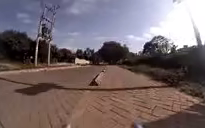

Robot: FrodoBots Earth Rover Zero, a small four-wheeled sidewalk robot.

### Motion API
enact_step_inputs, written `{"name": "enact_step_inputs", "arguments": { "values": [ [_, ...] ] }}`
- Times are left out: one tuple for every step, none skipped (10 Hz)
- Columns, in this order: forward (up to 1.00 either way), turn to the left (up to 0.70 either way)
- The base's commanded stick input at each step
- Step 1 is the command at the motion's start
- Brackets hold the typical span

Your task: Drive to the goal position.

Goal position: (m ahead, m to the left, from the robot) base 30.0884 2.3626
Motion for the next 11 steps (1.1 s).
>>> {"name": "enact_step_inputs", "arguments": {
  "values": [
    [0.7,0.0],
    [0.7,0.0],
    [0.7,0.0],
    [0.7,0.0],
    [0.7,0.0],
    [0.7,0.0],
    [0.7,0.0],
    [0.7,0.0],
    [0.7,0.0],
    [0.7,0.0],
    [0.7,-0.04]
  ]
}}
